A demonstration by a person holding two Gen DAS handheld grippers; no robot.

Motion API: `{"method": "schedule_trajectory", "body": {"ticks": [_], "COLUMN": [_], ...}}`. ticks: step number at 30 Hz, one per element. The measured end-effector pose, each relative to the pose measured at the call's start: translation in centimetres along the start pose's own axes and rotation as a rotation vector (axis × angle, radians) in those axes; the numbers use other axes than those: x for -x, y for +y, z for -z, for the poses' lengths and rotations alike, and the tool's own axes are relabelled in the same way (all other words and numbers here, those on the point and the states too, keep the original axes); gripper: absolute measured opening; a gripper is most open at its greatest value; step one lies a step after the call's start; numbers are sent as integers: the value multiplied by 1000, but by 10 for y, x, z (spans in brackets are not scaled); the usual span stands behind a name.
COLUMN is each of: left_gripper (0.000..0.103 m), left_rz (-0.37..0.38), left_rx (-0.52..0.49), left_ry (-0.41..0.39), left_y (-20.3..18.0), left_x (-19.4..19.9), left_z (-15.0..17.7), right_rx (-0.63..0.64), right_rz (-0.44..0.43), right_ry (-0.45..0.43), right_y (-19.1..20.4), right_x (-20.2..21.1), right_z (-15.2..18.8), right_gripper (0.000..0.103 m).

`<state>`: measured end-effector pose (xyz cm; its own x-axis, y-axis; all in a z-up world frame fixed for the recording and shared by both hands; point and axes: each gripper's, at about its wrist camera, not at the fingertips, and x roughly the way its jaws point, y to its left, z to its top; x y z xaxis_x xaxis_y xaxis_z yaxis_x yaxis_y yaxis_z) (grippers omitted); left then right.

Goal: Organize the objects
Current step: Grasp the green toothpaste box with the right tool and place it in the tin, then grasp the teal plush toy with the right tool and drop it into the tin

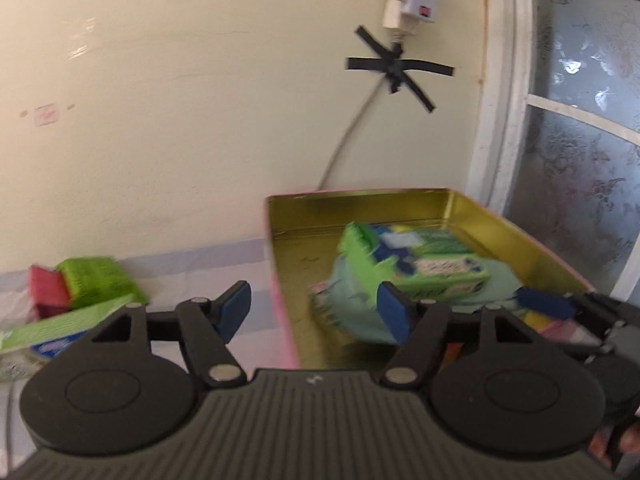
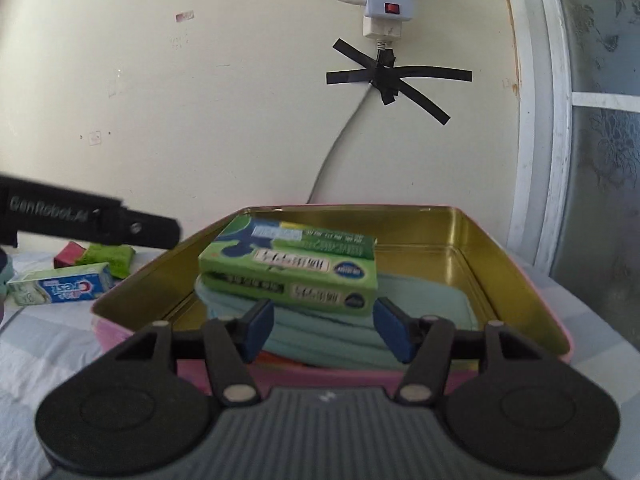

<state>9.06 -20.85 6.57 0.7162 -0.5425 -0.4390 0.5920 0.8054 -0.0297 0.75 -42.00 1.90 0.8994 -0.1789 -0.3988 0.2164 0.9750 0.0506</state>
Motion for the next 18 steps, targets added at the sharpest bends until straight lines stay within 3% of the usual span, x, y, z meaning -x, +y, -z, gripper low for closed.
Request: {"method": "schedule_trajectory", "body": {"ticks": [5,9,15,18], "left_gripper": [72,72,71,71], "left_rz": [-81,-182,-436,-574], "left_rx": [58,87,200,357], "left_ry": [21,52,44,-14], "left_y": [50,101,196,245], "left_x": [28,49,83,105], "left_z": [31,58,83,93], "right_rx": [-9,-7,60,64], "right_rz": [-18,-97,-289,-410], "right_ry": [-38,-41,-37,34], "right_y": [10,31,96,142], "right_x": [13,23,28,11], "right_z": [1,-6,-23,-27], "right_gripper": [58,58,58,58]}}
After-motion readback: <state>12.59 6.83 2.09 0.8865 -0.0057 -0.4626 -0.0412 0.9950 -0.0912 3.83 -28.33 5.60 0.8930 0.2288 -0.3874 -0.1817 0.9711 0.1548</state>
